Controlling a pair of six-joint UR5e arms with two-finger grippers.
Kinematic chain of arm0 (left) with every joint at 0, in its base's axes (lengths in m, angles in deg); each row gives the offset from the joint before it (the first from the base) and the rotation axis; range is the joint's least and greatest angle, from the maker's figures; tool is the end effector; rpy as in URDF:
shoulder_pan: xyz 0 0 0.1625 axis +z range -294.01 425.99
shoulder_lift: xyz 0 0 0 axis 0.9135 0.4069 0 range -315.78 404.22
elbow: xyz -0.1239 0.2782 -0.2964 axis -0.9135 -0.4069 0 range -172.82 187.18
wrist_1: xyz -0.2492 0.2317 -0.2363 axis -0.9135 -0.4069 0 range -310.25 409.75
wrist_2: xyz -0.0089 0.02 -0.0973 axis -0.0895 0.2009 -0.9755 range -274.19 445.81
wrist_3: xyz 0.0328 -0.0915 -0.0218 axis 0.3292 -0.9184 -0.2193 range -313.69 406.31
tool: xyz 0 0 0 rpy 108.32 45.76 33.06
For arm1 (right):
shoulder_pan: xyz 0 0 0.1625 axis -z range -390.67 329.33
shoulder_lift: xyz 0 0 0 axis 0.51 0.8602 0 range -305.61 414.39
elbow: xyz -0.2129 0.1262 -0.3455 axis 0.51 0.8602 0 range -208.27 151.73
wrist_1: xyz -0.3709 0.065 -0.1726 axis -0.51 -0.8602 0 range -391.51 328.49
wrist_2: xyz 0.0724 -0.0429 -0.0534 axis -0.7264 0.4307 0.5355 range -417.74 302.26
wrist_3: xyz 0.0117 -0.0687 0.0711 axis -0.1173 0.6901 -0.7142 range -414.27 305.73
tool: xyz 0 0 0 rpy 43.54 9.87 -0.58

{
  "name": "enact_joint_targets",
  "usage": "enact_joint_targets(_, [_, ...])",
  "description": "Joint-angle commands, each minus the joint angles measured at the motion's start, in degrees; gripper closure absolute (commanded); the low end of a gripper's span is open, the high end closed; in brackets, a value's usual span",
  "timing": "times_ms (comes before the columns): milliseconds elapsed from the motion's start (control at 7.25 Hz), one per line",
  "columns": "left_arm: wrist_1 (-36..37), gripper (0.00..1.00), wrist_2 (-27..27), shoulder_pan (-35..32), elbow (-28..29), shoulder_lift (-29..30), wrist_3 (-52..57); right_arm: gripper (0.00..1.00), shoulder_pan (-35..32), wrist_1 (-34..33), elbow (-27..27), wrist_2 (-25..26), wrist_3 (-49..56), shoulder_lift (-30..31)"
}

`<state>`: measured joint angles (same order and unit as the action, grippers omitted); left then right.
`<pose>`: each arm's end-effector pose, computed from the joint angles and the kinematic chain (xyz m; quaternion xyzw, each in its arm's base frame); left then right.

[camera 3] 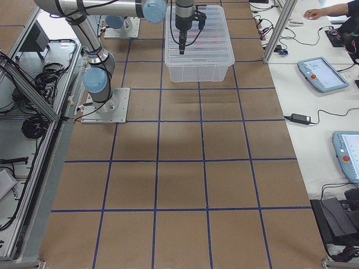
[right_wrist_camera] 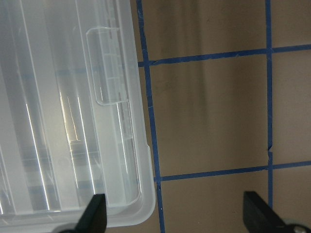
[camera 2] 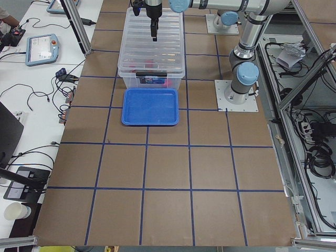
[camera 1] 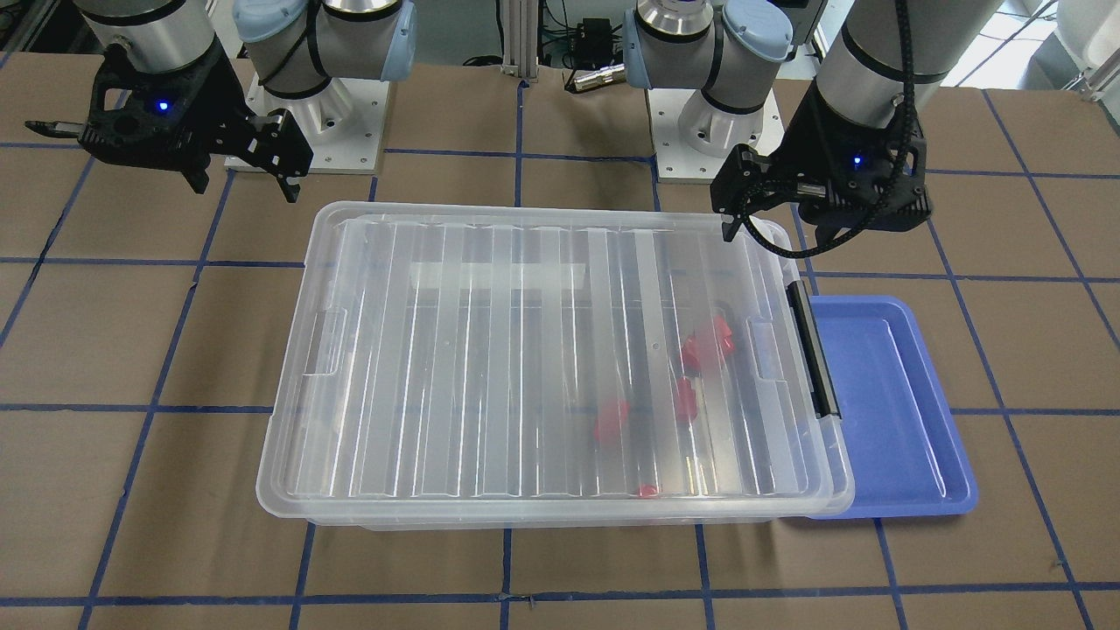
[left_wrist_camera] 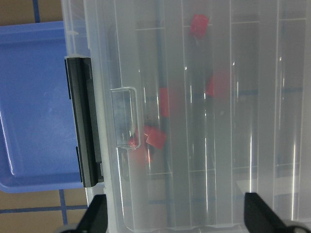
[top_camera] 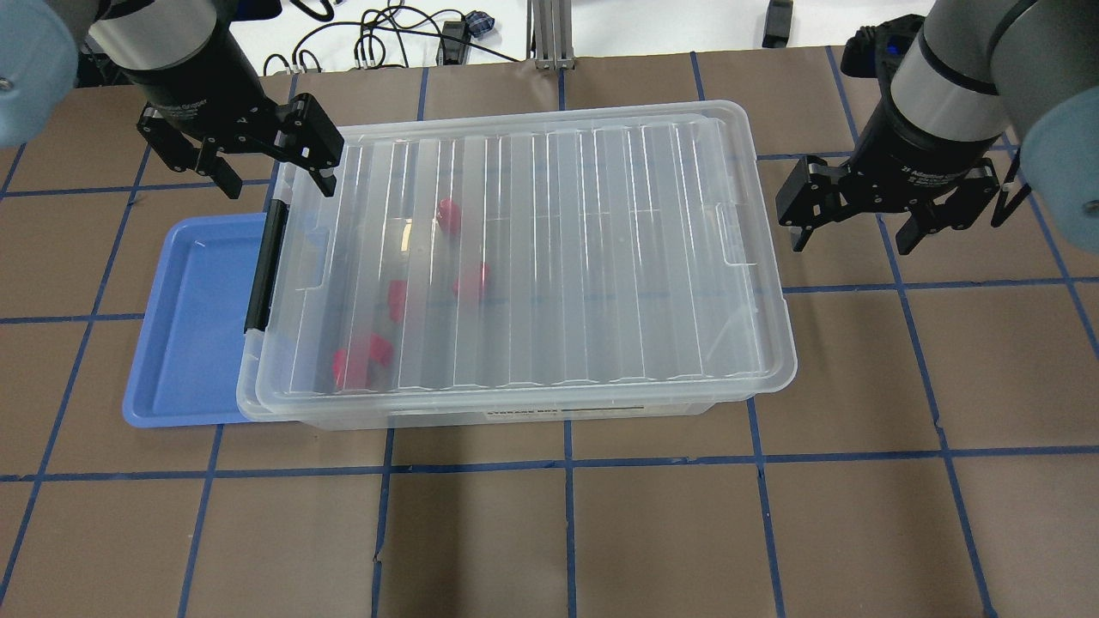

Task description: Place red block in blue tray from box

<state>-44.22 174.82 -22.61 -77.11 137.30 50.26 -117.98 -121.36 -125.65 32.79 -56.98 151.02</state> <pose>-0.1225 -0.5151 0.5030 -0.0222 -0.9996 -0.0112 0.0092 0.1115 -0.4469 0.4785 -0.0470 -0.9989 -0.0078 0.0046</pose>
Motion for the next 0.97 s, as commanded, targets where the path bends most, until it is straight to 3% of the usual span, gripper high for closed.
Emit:
enact_joint_targets(0, [0.01,0.0,0.03,0.0,0.0,0.0,0.0,0.0,-0.05,0.11,-0.09,0.09,-0.27,0.05])
enact_joint_targets(828, [-0.08,0.0,0.2,0.0,0.0,0.0,0.0,0.0,0.74,-0.41,-0.53,-0.6,-0.89,-1.43])
